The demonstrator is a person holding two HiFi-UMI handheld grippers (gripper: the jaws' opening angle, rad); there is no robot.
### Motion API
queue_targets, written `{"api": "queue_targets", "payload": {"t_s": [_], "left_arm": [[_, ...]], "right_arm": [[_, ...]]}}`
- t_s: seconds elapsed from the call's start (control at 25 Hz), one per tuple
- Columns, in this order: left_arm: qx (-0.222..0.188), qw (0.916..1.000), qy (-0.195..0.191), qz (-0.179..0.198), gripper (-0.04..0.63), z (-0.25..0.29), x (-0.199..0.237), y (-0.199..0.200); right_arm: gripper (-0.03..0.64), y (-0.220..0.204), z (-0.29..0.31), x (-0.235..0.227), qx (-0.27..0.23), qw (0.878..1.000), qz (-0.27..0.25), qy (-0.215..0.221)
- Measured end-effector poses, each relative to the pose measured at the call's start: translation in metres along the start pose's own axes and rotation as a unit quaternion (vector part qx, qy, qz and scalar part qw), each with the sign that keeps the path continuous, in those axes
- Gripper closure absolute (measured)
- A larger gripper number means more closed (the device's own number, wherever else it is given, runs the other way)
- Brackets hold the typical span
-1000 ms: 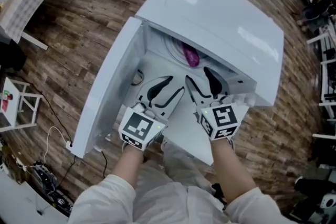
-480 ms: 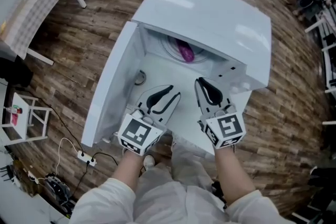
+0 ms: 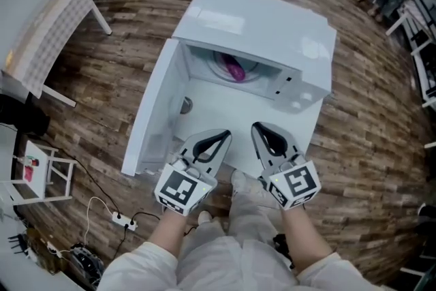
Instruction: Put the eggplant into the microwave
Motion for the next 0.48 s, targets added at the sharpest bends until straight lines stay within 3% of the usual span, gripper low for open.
{"api": "queue_targets", "payload": {"t_s": [0.48], "left_arm": [[-0.024, 0.9995, -0.021, 0.004, 0.594, -0.077, -0.044, 0.019]], "right_arm": [[0.578, 0.018, -0.056, 0.087, -0.02, 0.999, -0.008, 0.024]]}}
Point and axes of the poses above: the fingertips, and each gripper's own axes: z forward along the fingers, x to its left, y out of its top, the point moved 5 cm from there along -z, backward along the fingers, and after that the axes turned 2 degrees about y, right-handed, at the moved point
